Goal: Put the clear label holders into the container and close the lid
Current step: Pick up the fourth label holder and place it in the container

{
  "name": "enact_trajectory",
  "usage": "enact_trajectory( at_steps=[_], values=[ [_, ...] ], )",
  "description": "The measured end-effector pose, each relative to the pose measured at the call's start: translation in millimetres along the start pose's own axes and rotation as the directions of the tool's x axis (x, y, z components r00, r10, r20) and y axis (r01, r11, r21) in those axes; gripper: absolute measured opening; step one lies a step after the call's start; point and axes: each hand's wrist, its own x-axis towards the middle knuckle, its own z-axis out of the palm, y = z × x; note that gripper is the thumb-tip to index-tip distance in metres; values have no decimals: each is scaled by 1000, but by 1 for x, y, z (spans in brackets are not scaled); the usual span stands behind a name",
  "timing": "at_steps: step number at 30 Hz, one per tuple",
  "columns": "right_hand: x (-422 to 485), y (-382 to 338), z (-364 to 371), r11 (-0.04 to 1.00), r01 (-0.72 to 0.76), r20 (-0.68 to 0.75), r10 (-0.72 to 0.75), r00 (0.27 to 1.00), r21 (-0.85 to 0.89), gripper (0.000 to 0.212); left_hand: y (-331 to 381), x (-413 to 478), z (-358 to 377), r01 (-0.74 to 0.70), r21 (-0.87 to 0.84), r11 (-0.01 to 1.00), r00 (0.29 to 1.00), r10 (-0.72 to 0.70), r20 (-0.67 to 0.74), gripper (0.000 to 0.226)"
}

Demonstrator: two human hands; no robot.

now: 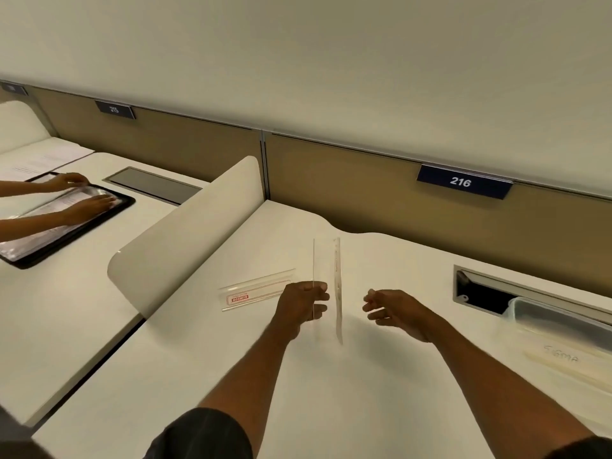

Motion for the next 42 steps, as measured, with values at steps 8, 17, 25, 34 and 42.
enact_trajectory(
  at_steps=[8,17,25,34,42],
  values=[
    [-34,15,-25,940,-52,337,-69,939,336,57,7,-5,77,90,-425,901,987,-25,156,30],
    [-73,20,-100,974,94,189,-133,973,204,49,37,-8,138,-21,-585,811,979,135,153,56],
    [-122,37,-198,994,103,-18,-104,994,-43,44,56,-2,195,-190,-301,934,957,244,154,18],
    [-185,73,-293,860,26,-206,-152,967,-510,35,31,-10,288,-511,489,706,859,421,291,14],
    [-215,129,-345,756,-123,-337,-135,932,-643,39,-3,-20,365,-568,663,487,822,308,478,18]
  ],
)
